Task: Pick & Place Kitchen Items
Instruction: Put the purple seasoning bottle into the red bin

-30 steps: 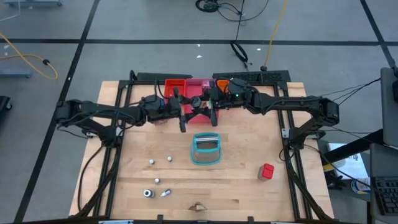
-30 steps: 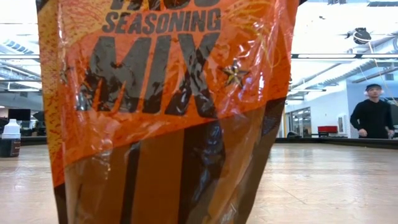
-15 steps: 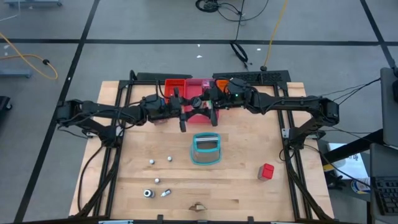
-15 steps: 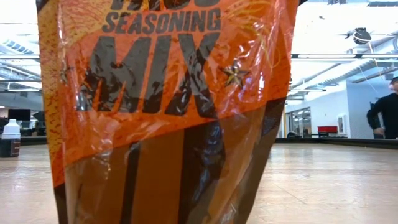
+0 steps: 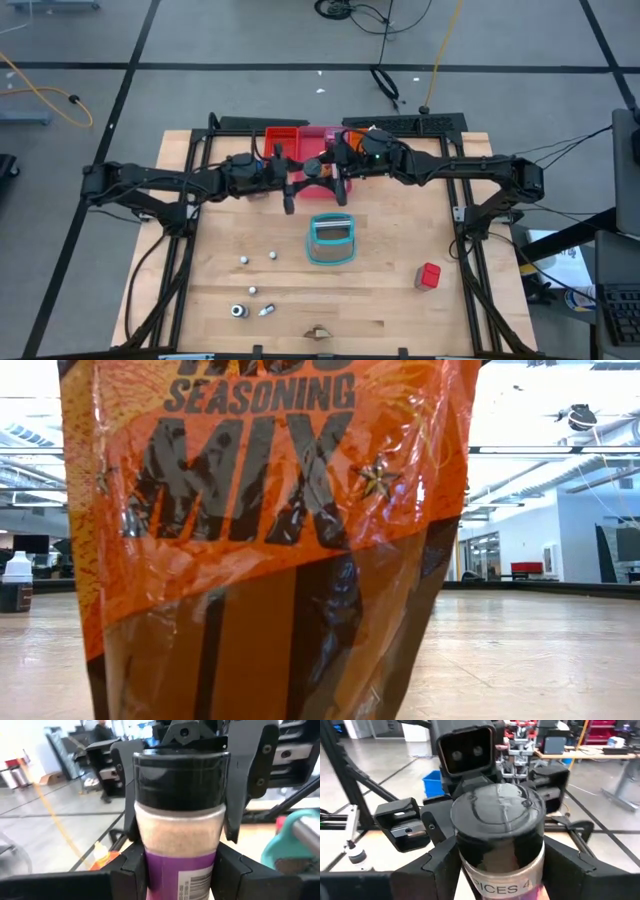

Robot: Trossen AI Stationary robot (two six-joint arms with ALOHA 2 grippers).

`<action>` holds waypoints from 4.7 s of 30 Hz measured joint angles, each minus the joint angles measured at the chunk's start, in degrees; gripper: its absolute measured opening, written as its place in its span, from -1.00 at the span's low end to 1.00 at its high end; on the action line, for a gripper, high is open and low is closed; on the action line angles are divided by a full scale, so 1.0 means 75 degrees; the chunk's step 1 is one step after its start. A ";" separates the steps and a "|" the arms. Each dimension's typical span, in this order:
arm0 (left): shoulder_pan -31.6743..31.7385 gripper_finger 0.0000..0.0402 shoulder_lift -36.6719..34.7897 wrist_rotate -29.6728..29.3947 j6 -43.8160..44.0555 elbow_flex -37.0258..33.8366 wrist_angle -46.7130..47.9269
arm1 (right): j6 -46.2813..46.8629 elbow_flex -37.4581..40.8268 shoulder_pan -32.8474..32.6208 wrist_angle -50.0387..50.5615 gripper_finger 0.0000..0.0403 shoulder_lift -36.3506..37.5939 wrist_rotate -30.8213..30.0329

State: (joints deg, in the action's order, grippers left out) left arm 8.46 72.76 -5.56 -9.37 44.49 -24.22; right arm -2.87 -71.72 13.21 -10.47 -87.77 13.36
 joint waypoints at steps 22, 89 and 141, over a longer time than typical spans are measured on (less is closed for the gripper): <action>0.1211 -0.28 -0.1098 -0.2518 0.0820 -0.0035 0.2591 | -0.0147 0.0012 -0.0027 0.1770 0.01 0.0678 -0.1377; 0.6470 -0.28 0.3000 0.3494 0.0690 -0.1992 -0.4567 | -0.0487 0.1244 -0.1526 0.1238 -0.15 0.1983 -0.3314; 0.6990 -0.28 0.3481 0.4581 0.2046 -0.1166 -0.2789 | -0.0578 0.1617 -0.1526 0.0836 -0.15 0.2031 -0.3370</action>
State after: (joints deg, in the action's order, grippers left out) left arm 60.88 98.87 28.80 5.98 35.75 -45.14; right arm -7.20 -59.59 1.76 -4.19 -72.53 -11.92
